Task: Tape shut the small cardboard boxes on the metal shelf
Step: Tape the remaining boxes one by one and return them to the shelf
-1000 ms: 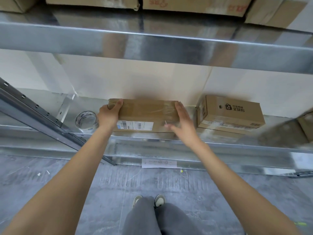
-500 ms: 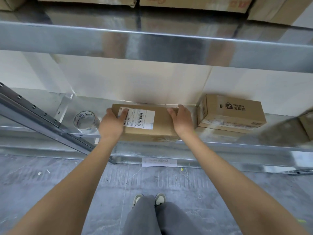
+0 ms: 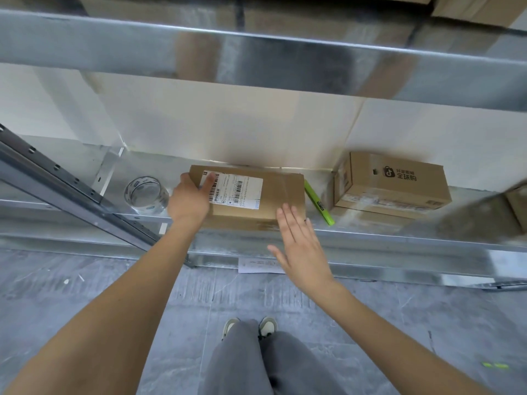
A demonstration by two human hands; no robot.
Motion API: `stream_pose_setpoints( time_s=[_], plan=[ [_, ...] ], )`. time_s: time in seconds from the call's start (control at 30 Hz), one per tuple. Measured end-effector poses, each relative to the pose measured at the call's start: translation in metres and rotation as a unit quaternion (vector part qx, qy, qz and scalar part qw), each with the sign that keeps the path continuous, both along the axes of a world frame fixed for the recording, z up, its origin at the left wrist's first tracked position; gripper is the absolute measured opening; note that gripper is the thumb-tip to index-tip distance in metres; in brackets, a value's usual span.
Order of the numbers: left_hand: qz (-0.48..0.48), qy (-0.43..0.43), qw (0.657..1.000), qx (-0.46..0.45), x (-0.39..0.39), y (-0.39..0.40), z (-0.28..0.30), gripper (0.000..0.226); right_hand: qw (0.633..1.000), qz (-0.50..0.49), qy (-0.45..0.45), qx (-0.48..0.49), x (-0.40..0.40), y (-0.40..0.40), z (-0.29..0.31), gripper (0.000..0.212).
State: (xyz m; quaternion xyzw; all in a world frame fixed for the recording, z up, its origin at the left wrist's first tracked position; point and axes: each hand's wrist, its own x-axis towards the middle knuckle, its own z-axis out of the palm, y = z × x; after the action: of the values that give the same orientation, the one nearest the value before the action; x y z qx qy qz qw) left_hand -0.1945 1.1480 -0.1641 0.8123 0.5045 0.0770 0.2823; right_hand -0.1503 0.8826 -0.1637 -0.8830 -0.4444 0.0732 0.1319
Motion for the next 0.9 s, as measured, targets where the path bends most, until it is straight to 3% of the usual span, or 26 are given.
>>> stream_pose_setpoints(
  time_s=[0.1, 0.17, 0.27, 0.33, 0.43, 0.5, 0.6, 0.67, 0.73, 0.9],
  plan=[
    [-0.003, -0.010, 0.999, -0.035, 0.000, 0.000, 0.004, 0.065, 0.987, -0.062, 0.104, 0.108, 0.025, 0.006, 0.008, 0.062],
    [0.012, -0.071, 0.992, -0.099, -0.002, -0.001, 0.007, 0.066, 0.965, -0.113, 0.178, 0.158, 0.043, 0.008, 0.011, 0.063],
    [0.102, -0.222, 0.948, -0.203, -0.012, -0.002, 0.013, 0.067, 0.959, -0.118, 0.192, 0.174, 0.063, 0.010, 0.015, 0.059],
    [0.135, -0.280, 0.923, -0.227, -0.021, -0.002, 0.015, 0.062, 0.954, -0.116, 0.184, 0.206, 0.074, 0.012, 0.021, 0.052],
    [0.072, -0.226, 0.956, -0.175, -0.033, -0.006, 0.019, 0.077, 0.954, -0.125, 0.179, 0.204, 0.090, 0.019, 0.029, 0.042],
    [0.055, -0.182, 0.972, -0.137, -0.030, -0.002, 0.019, 0.072, 0.952, -0.157, 0.203, 0.165, 0.098, 0.032, 0.037, 0.044],
    [0.059, -0.164, 0.976, -0.130, -0.012, 0.008, 0.023, 0.056, 0.978, -0.180, 0.081, 0.069, 0.103, 0.057, 0.046, 0.050],
    [0.078, -0.155, 0.975, -0.136, 0.000, 0.014, 0.025, 0.056, 0.993, -0.118, 0.012, 0.030, 0.095, 0.072, 0.048, 0.057],
    [0.080, -0.130, 0.979, -0.134, 0.007, 0.019, 0.023, 0.060, 0.998, -0.064, 0.000, -0.012, 0.084, 0.079, 0.045, 0.064],
    [0.093, -0.109, 0.979, -0.144, 0.012, 0.024, 0.020, 0.060, 0.994, -0.078, -0.034, -0.070, 0.066, 0.074, 0.042, 0.080]
  ],
)
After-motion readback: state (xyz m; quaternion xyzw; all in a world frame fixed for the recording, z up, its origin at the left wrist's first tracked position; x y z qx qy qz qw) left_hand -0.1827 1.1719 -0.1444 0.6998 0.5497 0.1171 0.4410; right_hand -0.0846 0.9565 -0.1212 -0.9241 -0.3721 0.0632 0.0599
